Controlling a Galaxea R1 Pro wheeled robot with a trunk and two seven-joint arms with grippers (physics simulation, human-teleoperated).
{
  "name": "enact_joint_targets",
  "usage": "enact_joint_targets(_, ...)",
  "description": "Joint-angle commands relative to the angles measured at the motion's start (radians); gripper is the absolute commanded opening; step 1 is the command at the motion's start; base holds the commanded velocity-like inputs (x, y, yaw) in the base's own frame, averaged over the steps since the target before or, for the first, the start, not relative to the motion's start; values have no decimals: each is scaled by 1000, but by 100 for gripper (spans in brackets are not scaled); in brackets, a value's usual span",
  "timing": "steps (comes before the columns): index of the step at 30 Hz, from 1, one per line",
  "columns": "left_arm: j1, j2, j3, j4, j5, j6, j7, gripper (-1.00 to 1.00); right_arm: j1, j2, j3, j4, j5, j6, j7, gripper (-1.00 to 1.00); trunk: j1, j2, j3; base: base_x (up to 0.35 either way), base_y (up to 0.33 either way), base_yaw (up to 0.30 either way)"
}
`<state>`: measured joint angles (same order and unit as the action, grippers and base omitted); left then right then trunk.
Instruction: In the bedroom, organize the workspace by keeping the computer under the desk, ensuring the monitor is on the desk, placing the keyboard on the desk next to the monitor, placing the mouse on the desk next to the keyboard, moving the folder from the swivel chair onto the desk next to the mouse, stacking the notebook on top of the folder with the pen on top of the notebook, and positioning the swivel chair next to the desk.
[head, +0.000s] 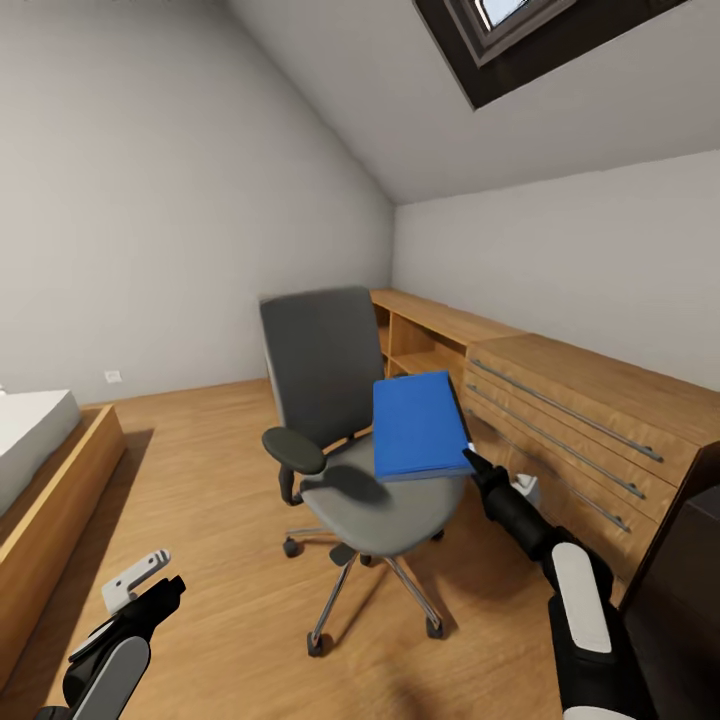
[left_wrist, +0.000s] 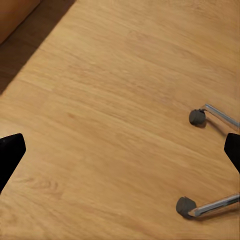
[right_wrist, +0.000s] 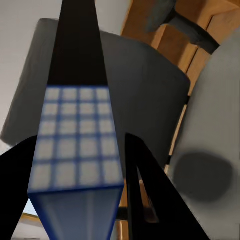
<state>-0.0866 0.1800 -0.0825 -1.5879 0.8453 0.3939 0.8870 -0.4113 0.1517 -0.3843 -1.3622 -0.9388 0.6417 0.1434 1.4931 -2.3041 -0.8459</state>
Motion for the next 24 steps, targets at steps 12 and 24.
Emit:
enact_joint_targets(12, -1, 0, -21, 26, 3, 5, 5, 100, 76, 2, 47, -173, -11, 24, -2, -100, -46, 84, 37, 0, 0, 0)
enact_joint_targets(24, -1, 1, -260, 486, -3, -74, -107, 100, 80, 2, 50, -174, -80, 23, 1, -100, -92, 168, 74, 0, 0, 0)
